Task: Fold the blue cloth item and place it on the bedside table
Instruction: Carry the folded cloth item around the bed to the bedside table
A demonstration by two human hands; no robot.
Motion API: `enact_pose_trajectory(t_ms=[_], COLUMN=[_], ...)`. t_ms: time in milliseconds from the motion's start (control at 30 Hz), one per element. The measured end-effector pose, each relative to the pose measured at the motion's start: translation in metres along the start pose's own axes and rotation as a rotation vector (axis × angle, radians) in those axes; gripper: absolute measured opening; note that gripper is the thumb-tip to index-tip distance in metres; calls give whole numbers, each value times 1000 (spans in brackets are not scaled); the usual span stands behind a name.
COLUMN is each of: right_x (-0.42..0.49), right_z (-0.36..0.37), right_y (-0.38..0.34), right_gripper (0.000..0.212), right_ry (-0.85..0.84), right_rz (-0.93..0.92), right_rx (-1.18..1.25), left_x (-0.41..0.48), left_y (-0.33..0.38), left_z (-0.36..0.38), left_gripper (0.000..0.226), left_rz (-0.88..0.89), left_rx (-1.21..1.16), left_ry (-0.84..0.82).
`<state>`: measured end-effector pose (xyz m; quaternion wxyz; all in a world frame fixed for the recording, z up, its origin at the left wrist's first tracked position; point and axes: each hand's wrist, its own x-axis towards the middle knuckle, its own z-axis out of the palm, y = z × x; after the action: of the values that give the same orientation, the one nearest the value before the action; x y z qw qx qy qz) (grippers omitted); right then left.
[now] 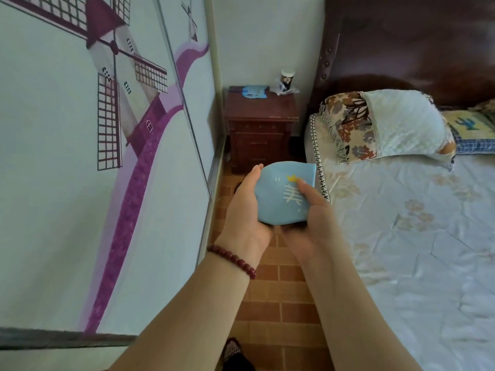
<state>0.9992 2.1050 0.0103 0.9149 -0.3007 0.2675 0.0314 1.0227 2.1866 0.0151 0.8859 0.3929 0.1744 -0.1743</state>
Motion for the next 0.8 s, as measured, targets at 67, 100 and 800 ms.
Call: enact_pose_trajectory(t_ms=[67,100,800], right_x=[18,26,260], right_z=[11,15,46], right_y=[-7,-13,-215], right_gripper=[33,31,22], right_ry=[4,10,-2], right_rz=[-8,-15,-121], right_rx=[19,26,79], left_x=[19,28,285], left_y=[8,9,23], left_z=[8,13,197], left_gripper=[27,31,45], left_rz=[-8,-27,-146], left_rx=[-17,-17,29], left_ry=[11,7,-83])
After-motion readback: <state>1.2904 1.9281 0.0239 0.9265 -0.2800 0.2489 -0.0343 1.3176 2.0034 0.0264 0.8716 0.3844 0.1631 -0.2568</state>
